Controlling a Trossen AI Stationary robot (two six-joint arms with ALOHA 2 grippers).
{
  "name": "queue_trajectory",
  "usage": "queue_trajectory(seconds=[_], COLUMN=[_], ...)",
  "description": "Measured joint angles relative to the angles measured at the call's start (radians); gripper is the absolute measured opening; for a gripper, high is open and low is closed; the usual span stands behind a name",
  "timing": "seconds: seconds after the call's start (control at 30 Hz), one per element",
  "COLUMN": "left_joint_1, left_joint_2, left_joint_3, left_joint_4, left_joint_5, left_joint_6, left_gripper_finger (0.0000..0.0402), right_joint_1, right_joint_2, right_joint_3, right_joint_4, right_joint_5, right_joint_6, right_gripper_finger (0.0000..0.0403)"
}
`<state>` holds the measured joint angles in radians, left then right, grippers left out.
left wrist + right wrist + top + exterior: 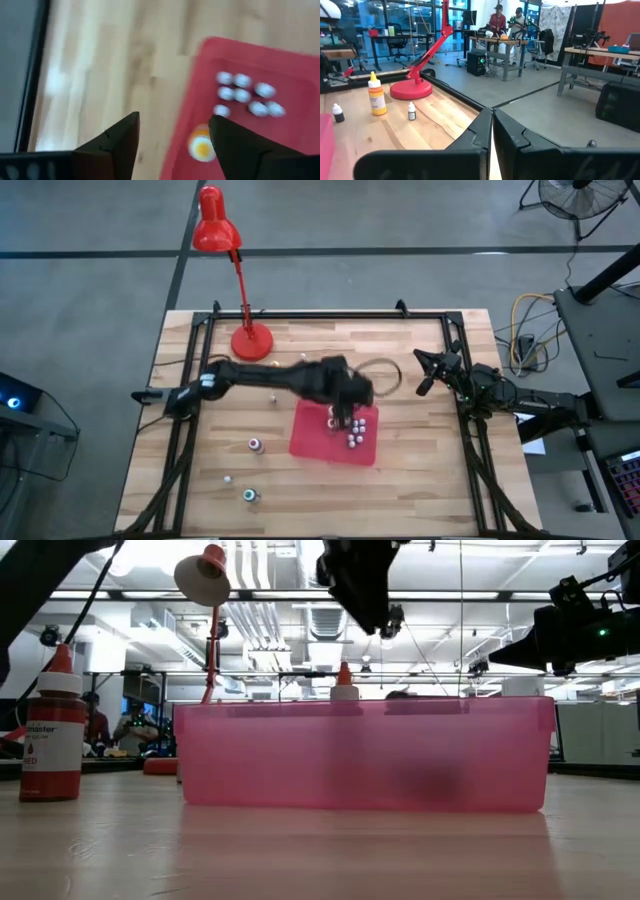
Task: Pick & Place food coloring
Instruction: Put the small black food coloring bottle in the red bin
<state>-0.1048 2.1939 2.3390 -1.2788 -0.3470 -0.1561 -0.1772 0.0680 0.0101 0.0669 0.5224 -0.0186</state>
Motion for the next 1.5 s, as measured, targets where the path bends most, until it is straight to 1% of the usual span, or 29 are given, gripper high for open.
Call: queue_trajectory(seconds=[0.33, 0.43, 0.5, 0.8, 1.03, 1.17, 1.37, 1.5], left_joint_1=[0.165, 0.222, 0.260, 0.392, 0.439, 0.455, 0.481, 0.493], left_joint_2=[-0.035, -0.035, -0.035, -0.034, -0.034, -0.034, -0.033, -0.032], left_joint_3=[-0.002, -0.003, -0.005, -0.073, -0.169, -0.243, -0.357, -0.409], left_joint_4=[-0.068, -0.107, -0.138, -0.155, -0.150, -0.114, -0.007, 0.033], left_joint_5=[-0.004, -0.003, -0.003, 0.013, 0.037, 0.053, 0.158, 0.167], left_joint_6=[-0.266, -0.374, -0.410, -0.370, -0.407, -0.414, -0.442, -0.467], left_gripper_finger=[0.0218, 0.0218, 0.0218, 0.0218, 0.0218, 0.0218, 0.0218, 0.0218], right_joint_1=[0.000, 0.000, 0.000, 0.000, 0.000, 0.000, 0.000, 0.000], right_joint_2=[0.000, 0.000, 0.000, 0.000, 0.000, 0.000, 0.000, 0.000], right_joint_3=[0.000, 0.000, 0.000, 0.000, 0.000, 0.000, 0.000, 0.000], right_joint_4=[0.000, 0.000, 0.000, 0.000, 0.000, 0.000, 0.000, 0.000], right_joint_5=[0.000, 0.000, 0.000, 0.000, 0.000, 0.000, 0.000, 0.000], right_joint_6=[-0.011, -0.012, -0.002, -0.003, -0.003, -0.014, -0.002, -0.014], right_gripper_finger=[0.0009, 0.0009, 0.0009, 0.0009, 0.0009, 0.0009, 0.0009, 0.0009])
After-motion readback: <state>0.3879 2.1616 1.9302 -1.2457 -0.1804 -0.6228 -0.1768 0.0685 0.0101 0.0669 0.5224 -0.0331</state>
